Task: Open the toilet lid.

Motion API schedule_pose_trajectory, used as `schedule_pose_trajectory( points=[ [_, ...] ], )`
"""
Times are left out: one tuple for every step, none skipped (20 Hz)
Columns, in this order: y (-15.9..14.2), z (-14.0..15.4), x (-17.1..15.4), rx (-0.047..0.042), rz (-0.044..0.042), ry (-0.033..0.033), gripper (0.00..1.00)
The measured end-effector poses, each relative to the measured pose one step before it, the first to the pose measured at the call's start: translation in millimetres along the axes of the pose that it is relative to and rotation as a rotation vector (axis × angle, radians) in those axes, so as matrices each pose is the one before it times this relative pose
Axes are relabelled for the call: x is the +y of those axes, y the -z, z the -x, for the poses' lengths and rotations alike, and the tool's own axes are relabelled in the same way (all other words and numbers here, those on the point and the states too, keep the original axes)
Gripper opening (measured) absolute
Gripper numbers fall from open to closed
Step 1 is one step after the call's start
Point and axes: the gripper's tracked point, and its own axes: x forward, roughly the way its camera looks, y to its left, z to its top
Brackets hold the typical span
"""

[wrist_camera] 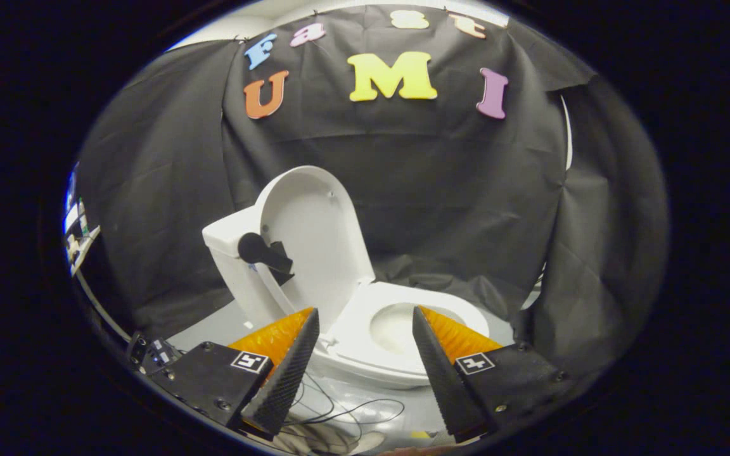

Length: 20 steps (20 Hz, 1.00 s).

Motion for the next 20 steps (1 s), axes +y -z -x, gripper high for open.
schedule_pose_trajectory(
  points=[
    [0.64, 4.47, -3.21, -0.0319, -0.00652, -0.01369, 0.93],
    [-1.97, 3.87, -5.25, -0.03623, -0.00999, -0.00988, 0.93],
    [-2.9, 4.41, -5.96, -0.04041, -0.00718, -0.00543, 0.93],
    [-2.35, 4.31, -5.83, -0.04312, 0.00045, -0.00514, 0.93],
    [-3.79, 5.77, -5.58, -0.04047, 0.01164, 0.00147, 0.92],
    [-2.07, 5.09, -5.71, -0.04007, 0.01821, 0.00246, 0.92],
    [-2.96, 6.07, -5.05, -0.03397, 0.02333, 0.00452, 0.93],
    [-1.43, 5.41, -4.85, -0.02598, 0.0239, 0.00965, 0.93],
    [-0.13, 5.92, -6.6, -0.01478, 0.02128, 0.01577, 0.93],
    [0.02, 6.28, -6.92, -0.01573, 0.00462, 0.0129, 0.93],
    [0.78, 8.07, -4.16, -0.00754, -0.00383, 0.00092, 0.93],
    [1.75, 8.49, -4.75, -0.01319, -0.01102, -0.00057, 0.93],
    [-2.51, 6.77, -4.19, -0.02026, -0.00876, 0.00047, 0.93],
    [-2.13, 5.74, -7.25, -0.01852, -0.0044, 0.00814, 0.93],
    [0.07, 5.52, -9.01, -0.00675, -0.00162, 0.01708, 0.93],
    [0.56, 1.47, -5.4, -0.0015, -0.00713, 0.0069, 0.93],
    [0.81, 4.32, -6.12, 0.0015, -0.01009, 0.00703, 0.93],
    [-0.08, 4.4, -6.12, -0.00219, -0.01266, 0.0048, 0.93],
    [0.78, 5.16, -6.73, -0.0009, -0.01029, 0.00721, 0.93],
    [1.78, 4.6, -7.75, 0.00071, -0.0085, 0.00801, 0.93]
  ],
)
